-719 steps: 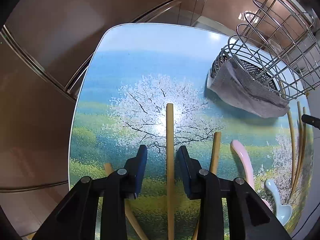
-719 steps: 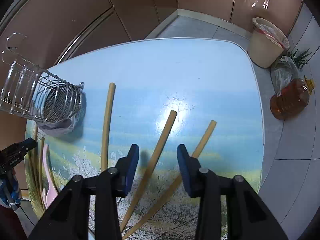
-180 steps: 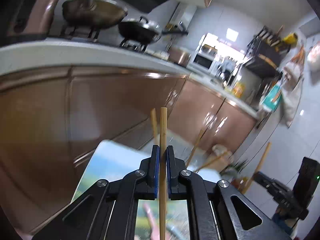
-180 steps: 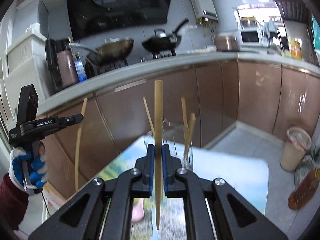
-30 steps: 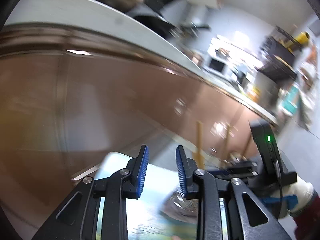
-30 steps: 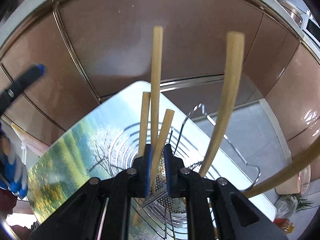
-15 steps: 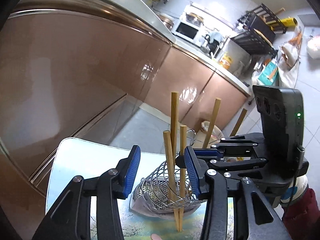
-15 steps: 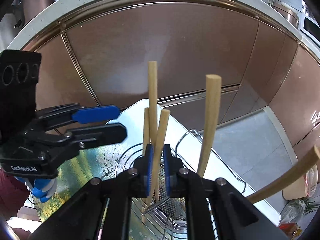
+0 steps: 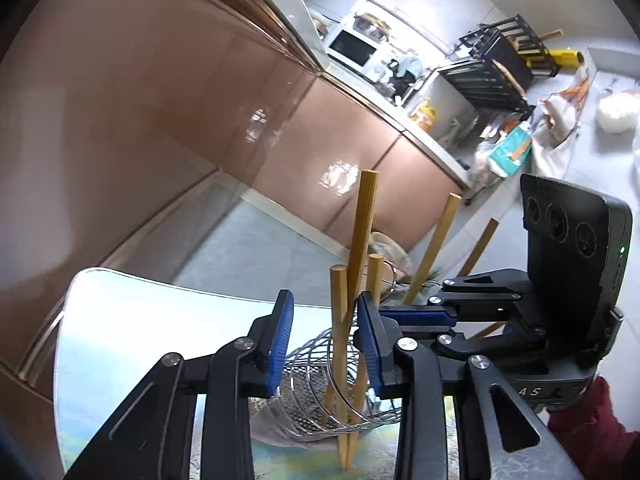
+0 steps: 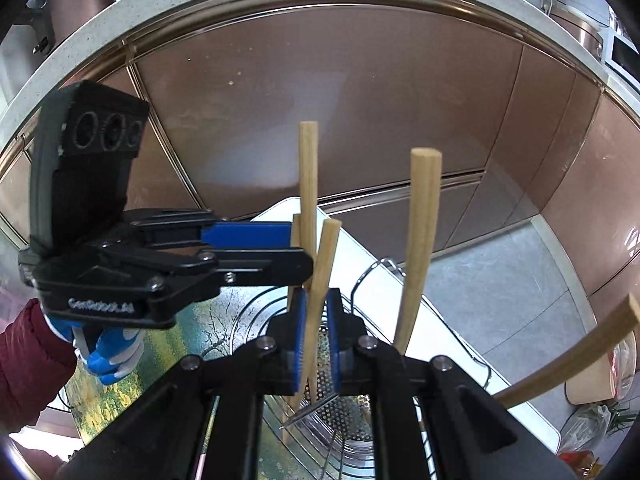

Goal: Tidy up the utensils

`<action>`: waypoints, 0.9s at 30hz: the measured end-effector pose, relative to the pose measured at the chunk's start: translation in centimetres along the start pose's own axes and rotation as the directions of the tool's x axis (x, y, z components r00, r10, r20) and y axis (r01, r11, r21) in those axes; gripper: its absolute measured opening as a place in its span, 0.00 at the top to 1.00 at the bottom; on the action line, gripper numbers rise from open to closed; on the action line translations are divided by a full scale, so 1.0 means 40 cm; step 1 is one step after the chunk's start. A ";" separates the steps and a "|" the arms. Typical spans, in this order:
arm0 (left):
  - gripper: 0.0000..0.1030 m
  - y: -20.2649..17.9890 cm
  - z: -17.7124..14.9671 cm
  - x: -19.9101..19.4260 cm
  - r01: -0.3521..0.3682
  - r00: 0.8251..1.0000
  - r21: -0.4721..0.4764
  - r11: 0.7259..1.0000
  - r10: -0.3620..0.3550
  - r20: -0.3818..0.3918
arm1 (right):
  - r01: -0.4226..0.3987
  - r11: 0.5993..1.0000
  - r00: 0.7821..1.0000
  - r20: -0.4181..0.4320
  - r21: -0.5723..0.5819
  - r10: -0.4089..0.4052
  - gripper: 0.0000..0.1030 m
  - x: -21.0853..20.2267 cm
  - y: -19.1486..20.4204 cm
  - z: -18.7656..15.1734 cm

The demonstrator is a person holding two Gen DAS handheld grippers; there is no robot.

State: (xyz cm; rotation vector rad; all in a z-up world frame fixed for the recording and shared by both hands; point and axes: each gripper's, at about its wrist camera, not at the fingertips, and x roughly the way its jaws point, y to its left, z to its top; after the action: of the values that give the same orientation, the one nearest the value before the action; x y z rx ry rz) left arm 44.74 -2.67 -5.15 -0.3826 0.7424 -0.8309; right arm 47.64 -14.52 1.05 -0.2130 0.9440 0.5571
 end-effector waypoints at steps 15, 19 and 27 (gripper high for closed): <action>0.93 -0.041 0.034 -0.056 0.079 0.993 0.015 0.997 -0.080 0.087 | 0.006 1.000 0.997 0.083 0.018 -0.007 0.91 -0.050 0.000 0.010; 0.93 -0.070 0.048 -0.095 0.024 0.986 0.041 0.999 -0.031 0.162 | 0.024 0.999 0.987 0.160 0.025 -0.028 0.91 -0.096 0.004 0.018; 0.93 -0.171 0.058 -0.103 -0.110 0.965 0.144 0.984 0.071 0.251 | 0.061 0.997 0.958 0.279 0.047 -0.072 0.91 -0.180 0.006 0.032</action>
State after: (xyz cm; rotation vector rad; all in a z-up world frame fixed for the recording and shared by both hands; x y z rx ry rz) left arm 40.99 -3.71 2.18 -0.3013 0.4573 -0.7340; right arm 45.13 -16.37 7.66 -0.1265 0.6684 0.4916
